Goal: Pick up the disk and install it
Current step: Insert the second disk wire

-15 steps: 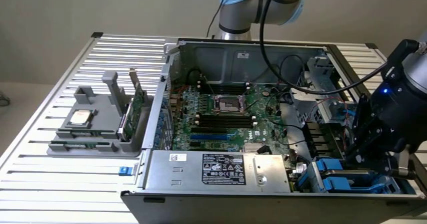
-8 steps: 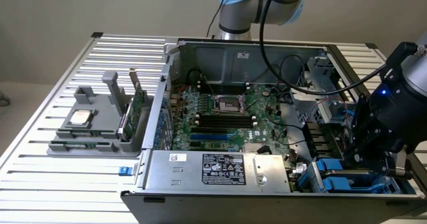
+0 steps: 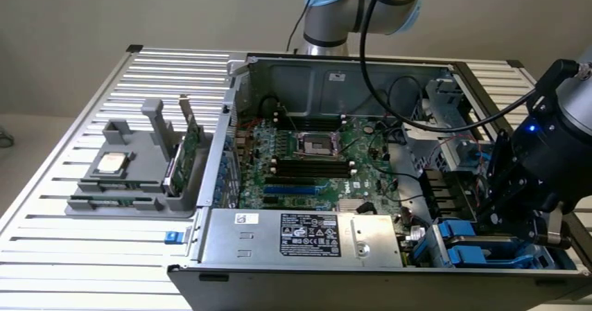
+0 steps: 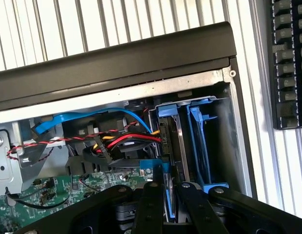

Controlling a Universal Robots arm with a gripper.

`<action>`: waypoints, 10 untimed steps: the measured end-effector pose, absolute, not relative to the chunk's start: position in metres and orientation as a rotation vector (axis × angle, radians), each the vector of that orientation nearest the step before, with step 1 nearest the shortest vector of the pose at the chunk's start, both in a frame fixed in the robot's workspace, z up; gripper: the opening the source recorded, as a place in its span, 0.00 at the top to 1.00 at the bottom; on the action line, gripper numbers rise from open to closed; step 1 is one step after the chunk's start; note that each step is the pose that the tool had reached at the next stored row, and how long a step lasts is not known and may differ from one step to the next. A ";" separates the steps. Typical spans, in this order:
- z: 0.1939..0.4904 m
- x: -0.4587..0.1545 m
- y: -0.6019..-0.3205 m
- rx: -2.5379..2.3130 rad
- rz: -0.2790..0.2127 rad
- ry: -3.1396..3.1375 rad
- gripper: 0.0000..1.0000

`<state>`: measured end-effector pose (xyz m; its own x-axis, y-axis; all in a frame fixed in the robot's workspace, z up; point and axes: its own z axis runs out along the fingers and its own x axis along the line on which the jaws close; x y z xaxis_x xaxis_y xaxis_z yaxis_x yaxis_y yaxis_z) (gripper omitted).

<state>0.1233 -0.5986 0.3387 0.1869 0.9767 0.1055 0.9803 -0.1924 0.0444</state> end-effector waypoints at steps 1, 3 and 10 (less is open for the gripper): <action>0.339 0.123 -0.599 -2.395 -0.171 -1.975 0.84; 0.339 0.123 -0.599 -2.395 -0.171 -1.975 0.84; 0.339 0.124 -0.599 -2.394 -0.171 -1.975 0.84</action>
<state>0.1235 -0.5986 0.3390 0.1869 0.9767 0.1056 0.9803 -0.1924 0.0444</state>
